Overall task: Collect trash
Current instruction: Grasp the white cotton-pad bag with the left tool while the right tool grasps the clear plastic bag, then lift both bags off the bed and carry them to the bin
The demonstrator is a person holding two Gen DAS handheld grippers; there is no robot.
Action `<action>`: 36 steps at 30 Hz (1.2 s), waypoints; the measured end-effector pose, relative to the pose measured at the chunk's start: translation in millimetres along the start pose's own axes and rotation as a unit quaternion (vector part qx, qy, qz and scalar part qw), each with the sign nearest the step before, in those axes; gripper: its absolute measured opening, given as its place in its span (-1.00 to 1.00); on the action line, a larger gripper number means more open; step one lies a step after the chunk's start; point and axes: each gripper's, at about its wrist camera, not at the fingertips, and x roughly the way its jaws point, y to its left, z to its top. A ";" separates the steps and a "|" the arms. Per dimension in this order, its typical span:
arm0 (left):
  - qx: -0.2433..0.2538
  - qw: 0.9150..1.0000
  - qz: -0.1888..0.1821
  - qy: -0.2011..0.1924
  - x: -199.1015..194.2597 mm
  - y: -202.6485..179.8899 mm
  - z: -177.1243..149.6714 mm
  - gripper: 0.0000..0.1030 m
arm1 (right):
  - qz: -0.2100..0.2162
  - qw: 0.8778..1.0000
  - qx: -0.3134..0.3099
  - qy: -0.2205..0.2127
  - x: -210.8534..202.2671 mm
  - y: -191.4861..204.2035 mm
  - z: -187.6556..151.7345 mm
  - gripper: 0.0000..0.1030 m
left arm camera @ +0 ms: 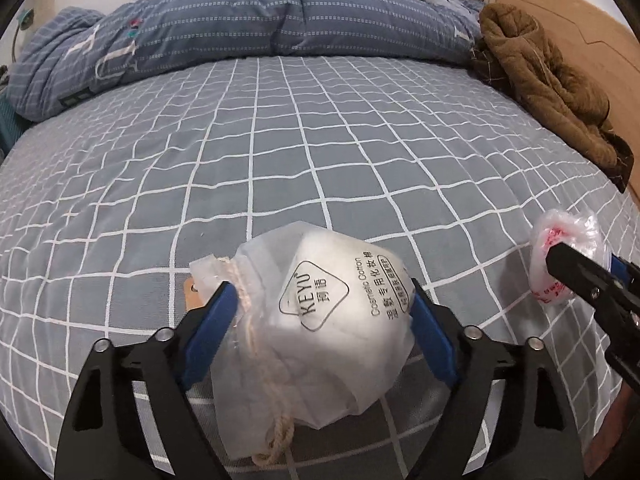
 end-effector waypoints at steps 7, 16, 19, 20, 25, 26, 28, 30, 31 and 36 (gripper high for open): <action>-0.001 1.000 -0.014 0.004 0.9 4.8 -3.1 -0.01 | 0.002 1.000 -0.001 0.002 0.7 2.3 -1.3 0.10; -0.006 1.000 -0.023 0.002 -9.5 7.1 -3.1 -0.14 | 0.006 1.000 -0.007 0.003 0.4 9.3 -4.1 0.10; -0.011 1.000 -0.022 -0.003 -17.1 10.0 -4.2 -0.14 | 0.009 1.000 -0.004 0.000 -3.4 10.9 -3.4 0.10; -0.012 1.000 -0.021 -0.004 -19.0 10.9 -4.6 -0.15 | 0.010 1.000 -0.005 -0.002 -5.1 12.2 -3.6 0.10; -0.020 1.000 -0.019 -0.011 -33.0 18.4 -4.7 -0.15 | 0.012 1.000 -0.015 -0.005 -13.4 19.8 -2.6 0.10; -0.020 1.000 -0.018 -0.013 -36.0 19.7 -4.5 -0.15 | 0.011 1.000 -0.017 -0.006 -14.8 21.0 -2.3 0.10; -0.019 1.000 -0.014 -0.018 -43.9 22.8 -4.1 -0.15 | 0.010 1.000 -0.024 -0.008 -20.4 24.8 -0.9 0.10; -0.023 0.999 -0.014 -0.020 -50.3 26.7 -3.8 -0.15 | 0.009 0.999 -0.029 -0.012 -27.8 29.1 0.9 0.10; -0.026 0.999 -0.016 -0.020 -54.7 28.9 -3.9 -0.15 | 0.009 0.999 -0.032 -0.014 -30.9 31.4 2.3 0.10; -0.031 0.999 -0.016 -0.024 -71.7 35.6 -6.7 -0.15 | 0.006 0.999 -0.046 -0.022 -50.2 45.0 5.7 0.10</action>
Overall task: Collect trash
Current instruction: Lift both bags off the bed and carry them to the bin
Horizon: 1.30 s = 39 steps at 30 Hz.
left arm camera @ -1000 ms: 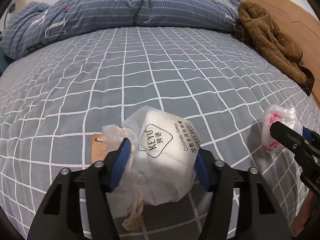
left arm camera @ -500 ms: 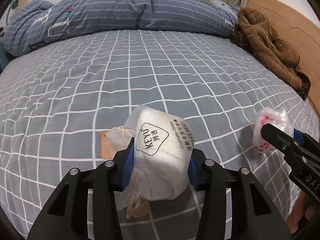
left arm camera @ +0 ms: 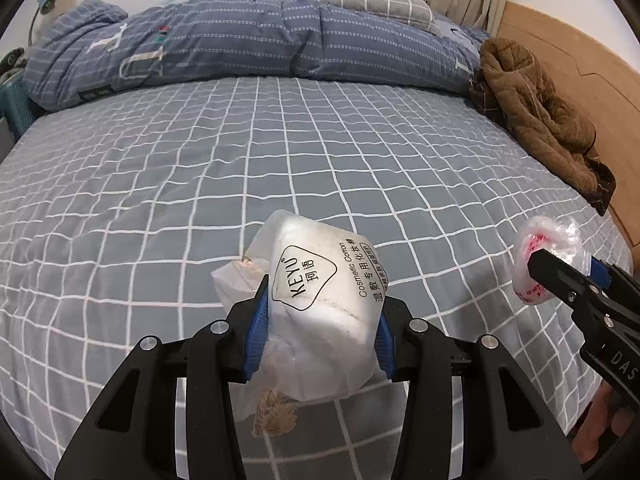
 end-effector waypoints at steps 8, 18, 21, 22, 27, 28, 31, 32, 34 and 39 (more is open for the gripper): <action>-0.006 1.000 0.004 -0.018 -36.3 8.7 -10.8 -0.16 | -0.001 1.000 -0.003 -0.024 -24.1 16.4 -2.0 0.10; 0.003 0.999 0.026 -0.029 -71.6 20.9 -34.6 -0.16 | 0.001 1.000 -0.015 -0.025 -42.6 34.7 -23.2 0.10; 0.003 0.999 0.028 -0.026 -78.1 23.6 -42.2 -0.16 | 0.001 0.999 -0.021 -0.026 -47.8 40.1 -29.8 0.10; 0.004 0.999 0.029 -0.027 -81.4 24.3 -44.8 -0.16 | 0.001 0.999 -0.022 -0.025 -49.0 41.8 -32.2 0.10; -0.003 0.999 0.025 -0.032 -95.2 26.0 -55.1 -0.16 | -0.001 0.999 -0.042 -0.028 -57.4 56.8 -42.9 0.10; -0.004 0.999 0.023 -0.032 -98.4 26.0 -58.0 -0.16 | -0.002 0.999 -0.045 -0.030 -59.5 60.0 -44.2 0.10; -0.006 0.999 0.021 -0.031 -105.6 26.6 -65.1 -0.16 | 0.000 0.998 -0.046 -0.034 -66.1 66.6 -48.3 0.10; -0.007 0.999 0.021 -0.031 -107.6 26.6 -67.2 -0.16 | 0.001 0.998 -0.045 -0.034 -67.5 67.7 -49.3 0.10; -0.007 0.999 0.022 -0.031 -111.7 27.3 -71.4 -0.16 | 0.005 0.998 -0.044 -0.033 -71.2 71.2 -52.2 0.10; -0.015 0.999 0.025 -0.031 -122.1 32.7 -83.9 -0.16 | 0.012 0.998 -0.050 -0.029 -79.3 81.0 -61.4 0.10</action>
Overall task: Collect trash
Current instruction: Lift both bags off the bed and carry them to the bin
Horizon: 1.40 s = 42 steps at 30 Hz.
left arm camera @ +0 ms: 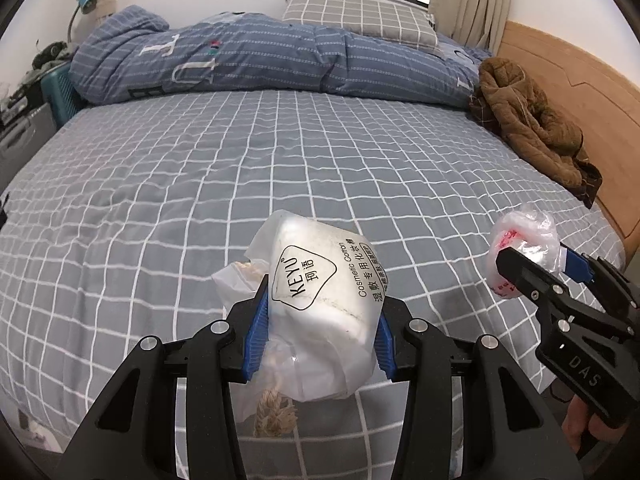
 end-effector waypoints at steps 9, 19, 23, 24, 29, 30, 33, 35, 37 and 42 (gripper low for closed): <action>-0.006 1.000 -0.006 -0.002 -21.8 5.9 -14.5 -0.16 | 0.002 1.000 0.003 0.007 -17.2 10.6 -13.4 0.11; -0.009 1.000 -0.001 0.003 -42.6 9.0 -38.7 -0.16 | 0.002 1.000 -0.003 0.009 -38.0 22.0 -32.3 0.11; -0.012 1.000 0.001 0.004 -52.4 10.8 -49.6 -0.16 | 0.002 1.000 0.001 0.011 -44.6 21.8 -38.5 0.11; -0.013 1.000 0.001 0.004 -54.3 11.2 -51.7 -0.16 | 0.002 1.000 0.003 0.011 -47.2 21.4 -40.1 0.11; -0.017 1.000 0.002 0.006 -65.3 11.2 -65.1 -0.16 | 0.001 1.000 0.004 0.009 -59.6 21.7 -49.1 0.11; -0.018 1.000 0.001 0.006 -67.6 11.1 -67.5 -0.16 | 0.001 1.000 0.004 0.009 -62.4 22.8 -51.5 0.11; -0.021 1.000 0.000 0.004 -76.3 10.4 -74.7 -0.16 | 0.003 1.000 0.008 0.010 -70.6 26.2 -58.5 0.11; -0.026 1.000 -0.001 0.001 -82.3 11.5 -78.4 -0.16 | 0.005 1.000 0.008 0.012 -75.3 28.2 -63.1 0.11; -0.029 1.000 -0.002 0.000 -88.4 11.6 -83.4 -0.16 | 0.006 1.000 0.009 0.014 -80.9 30.1 -69.2 0.11; -0.037 0.999 -0.002 0.012 -95.5 12.0 -100.0 -0.16 | 0.011 1.000 0.004 0.026 -90.2 39.8 -87.4 0.11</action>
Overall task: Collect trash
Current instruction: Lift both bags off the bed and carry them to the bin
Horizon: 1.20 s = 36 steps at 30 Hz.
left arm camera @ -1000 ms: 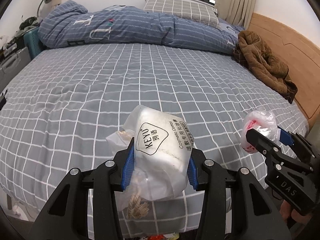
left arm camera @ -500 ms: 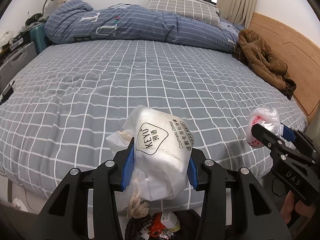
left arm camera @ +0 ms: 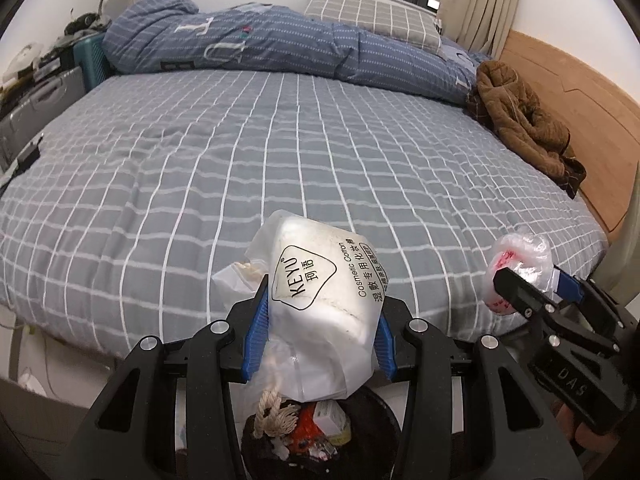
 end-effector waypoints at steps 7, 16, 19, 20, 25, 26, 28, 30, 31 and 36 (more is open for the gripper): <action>-0.009 1.000 0.000 0.019 -8.8 6.5 -29.8 -0.16 | 0.007 1.000 -0.003 0.011 -11.8 12.6 -21.4 0.11; -0.023 0.999 0.017 0.046 -19.5 21.3 -69.0 -0.16 | 0.016 0.999 -0.008 0.042 -17.5 31.2 -48.9 0.11; -0.025 0.998 0.023 0.060 -19.9 25.3 -81.4 -0.16 | 0.019 0.998 -0.004 0.054 -18.3 35.3 -58.6 0.11; -0.027 0.997 0.025 0.065 -20.3 27.0 -86.4 -0.16 | 0.019 0.998 -0.004 0.060 -18.5 37.3 -62.5 0.11; -0.041 0.995 0.029 0.086 -21.6 34.9 -105.9 -0.16 | 0.011 0.997 -0.018 0.071 -18.9 46.9 -72.9 0.11; -0.043 0.995 0.030 0.090 -21.4 36.3 -109.6 -0.16 | 0.012 0.997 -0.017 0.074 -19.0 47.6 -74.4 0.11; -0.045 0.994 0.029 0.096 -21.2 39.1 -116.7 -0.16 | 0.013 0.997 -0.014 0.079 -19.3 48.5 -78.4 0.11; -0.047 0.993 0.031 0.100 -22.2 41.0 -122.7 -0.16 | 0.012 0.996 -0.014 0.086 -19.9 49.9 -83.1 0.11; -0.048 0.993 0.031 0.102 -22.6 41.2 -124.1 -0.16 | 0.012 0.996 -0.014 0.088 -20.2 50.5 -85.8 0.11; -0.043 0.992 0.032 0.114 -17.1 44.5 -137.9 -0.16 | 0.030 0.993 0.006 0.114 -11.5 50.4 -102.6 0.11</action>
